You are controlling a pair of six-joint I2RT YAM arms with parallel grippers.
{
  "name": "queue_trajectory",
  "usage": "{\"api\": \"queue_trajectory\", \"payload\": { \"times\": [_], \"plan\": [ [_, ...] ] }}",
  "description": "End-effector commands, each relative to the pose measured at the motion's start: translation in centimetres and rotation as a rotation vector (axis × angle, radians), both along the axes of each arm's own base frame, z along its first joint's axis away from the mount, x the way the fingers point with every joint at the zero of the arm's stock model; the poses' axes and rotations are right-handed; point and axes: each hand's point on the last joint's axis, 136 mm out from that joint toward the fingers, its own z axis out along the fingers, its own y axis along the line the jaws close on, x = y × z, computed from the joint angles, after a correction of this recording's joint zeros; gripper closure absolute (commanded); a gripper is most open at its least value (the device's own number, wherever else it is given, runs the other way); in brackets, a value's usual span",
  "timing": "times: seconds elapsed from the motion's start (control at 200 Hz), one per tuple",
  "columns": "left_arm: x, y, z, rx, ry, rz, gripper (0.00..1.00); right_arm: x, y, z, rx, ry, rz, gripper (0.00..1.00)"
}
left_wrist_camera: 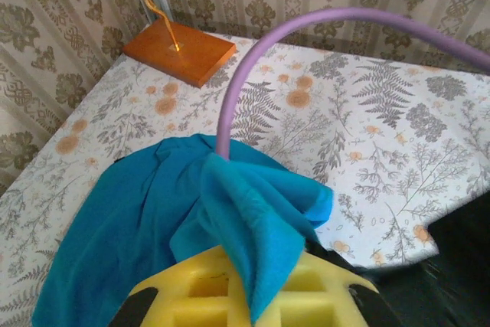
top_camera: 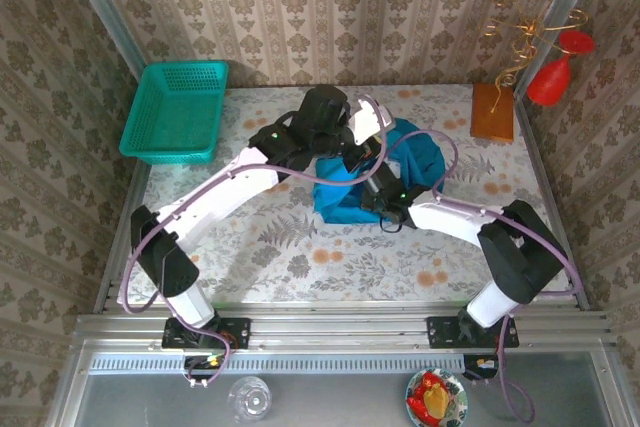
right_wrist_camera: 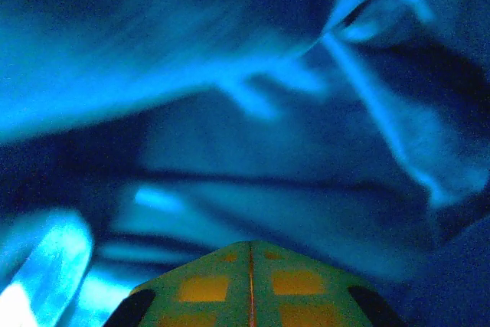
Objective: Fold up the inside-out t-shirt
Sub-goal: Turn the T-shirt inside out at the center of the table.
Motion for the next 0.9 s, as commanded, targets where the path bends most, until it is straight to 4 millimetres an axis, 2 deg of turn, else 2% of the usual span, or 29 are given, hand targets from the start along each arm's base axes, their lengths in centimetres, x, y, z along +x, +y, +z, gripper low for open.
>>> {"api": "queue_trajectory", "payload": {
  "times": [0.0,0.14,0.345,0.495,0.59,0.66,0.71,0.825,0.895],
  "plan": [
    [-2.0,0.5,4.0,-0.075,-0.019,-0.019,1.0,2.5,-1.5,0.1,0.012,-0.06,-0.061,0.87],
    [-3.7,-0.2,4.7,-0.084,-0.02,-0.076,1.0,4.6,-0.5,-0.8,-0.017,-0.034,0.015,0.74],
    [-4.8,-0.6,5.2,-0.092,-0.01,-0.098,1.0,6.9,0.8,-3.6,-0.032,0.066,0.086,0.51],
    [-5.2,-0.2,5.9,-0.105,-0.015,-0.096,1.0,7.4,1.2,-6.0,-0.115,0.186,0.135,0.36],
    [-5.3,0.2,6.4,-0.112,-0.027,-0.087,1.0,7.0,0.7,-7.7,-0.176,0.261,0.145,0.34],
    [-5.0,0.5,6.4,-0.108,-0.038,-0.069,1.0,6.5,0.4,-8.5,-0.205,0.306,0.157,0.36],
    [-4.7,0.7,6.4,-0.101,-0.049,-0.051,1.0,5.9,0.3,-8.9,-0.205,0.328,0.172,0.43],
    [-3.0,1.7,5.9,-0.075,-0.059,0.015,1.0,3.6,0.4,-8.9,-0.181,0.341,0.214,0.76],
    [-1.2,2.7,5.5,-0.068,-0.041,0.078,1.0,1.8,0.4,-8.1,-0.182,0.344,0.248,0.89]
  ]
}}
